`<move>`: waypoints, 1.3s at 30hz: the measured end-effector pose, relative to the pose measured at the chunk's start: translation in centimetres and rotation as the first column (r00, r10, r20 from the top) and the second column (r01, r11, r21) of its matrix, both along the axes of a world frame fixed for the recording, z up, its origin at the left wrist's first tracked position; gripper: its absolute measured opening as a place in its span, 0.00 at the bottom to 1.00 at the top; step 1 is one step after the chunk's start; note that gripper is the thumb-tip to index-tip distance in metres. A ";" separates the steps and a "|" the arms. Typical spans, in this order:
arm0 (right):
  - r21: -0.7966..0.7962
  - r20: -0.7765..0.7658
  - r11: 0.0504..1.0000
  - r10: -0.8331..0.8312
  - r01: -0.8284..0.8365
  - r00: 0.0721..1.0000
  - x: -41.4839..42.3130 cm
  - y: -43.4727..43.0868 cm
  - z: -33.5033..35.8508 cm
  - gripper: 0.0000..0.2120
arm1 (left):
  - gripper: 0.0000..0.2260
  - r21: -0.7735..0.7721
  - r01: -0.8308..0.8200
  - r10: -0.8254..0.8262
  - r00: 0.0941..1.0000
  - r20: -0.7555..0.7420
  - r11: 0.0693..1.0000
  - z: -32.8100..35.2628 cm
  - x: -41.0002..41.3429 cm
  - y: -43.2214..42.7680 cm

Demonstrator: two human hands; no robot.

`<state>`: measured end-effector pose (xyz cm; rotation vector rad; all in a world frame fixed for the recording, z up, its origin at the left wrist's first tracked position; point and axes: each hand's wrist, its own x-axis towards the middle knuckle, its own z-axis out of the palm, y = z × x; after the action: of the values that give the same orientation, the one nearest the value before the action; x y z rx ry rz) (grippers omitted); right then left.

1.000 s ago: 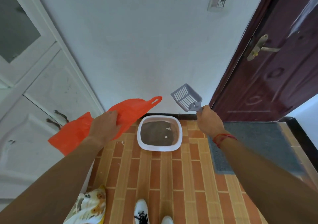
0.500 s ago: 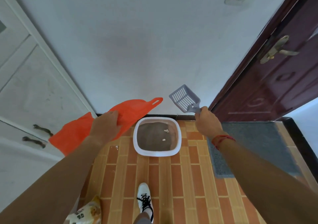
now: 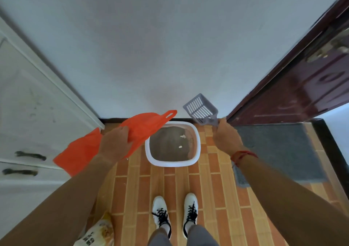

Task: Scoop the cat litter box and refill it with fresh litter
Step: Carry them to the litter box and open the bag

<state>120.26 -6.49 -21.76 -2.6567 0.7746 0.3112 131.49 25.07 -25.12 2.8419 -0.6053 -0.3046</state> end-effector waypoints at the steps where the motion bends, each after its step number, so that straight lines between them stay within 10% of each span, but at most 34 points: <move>1: -0.003 0.000 1.000 -0.004 0.004 1.000 0.4 -0.2 -0.2 0.17 | 0.07 -0.003 -0.010 0.010 1.000 -0.005 1.000 -0.2 0.1 -0.1; 15: 0.308 0.048 0.949 0.053 -0.066 0.997 8.2 1.8 -14.2 0.07 | 0.04 0.084 -0.291 0.296 0.953 -0.063 0.953 -10.6 -0.3 2.8; 39: 0.446 0.306 0.822 0.231 -0.354 0.923 22.3 10.7 -63.1 0.07 | 0.09 -0.143 -0.461 0.475 0.876 0.084 0.876 -60.9 5.7 7.1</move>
<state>142.56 4.17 -84.88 -2.2505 0.1623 0.2214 137.17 32.21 -86.01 2.7860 0.0640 -0.0137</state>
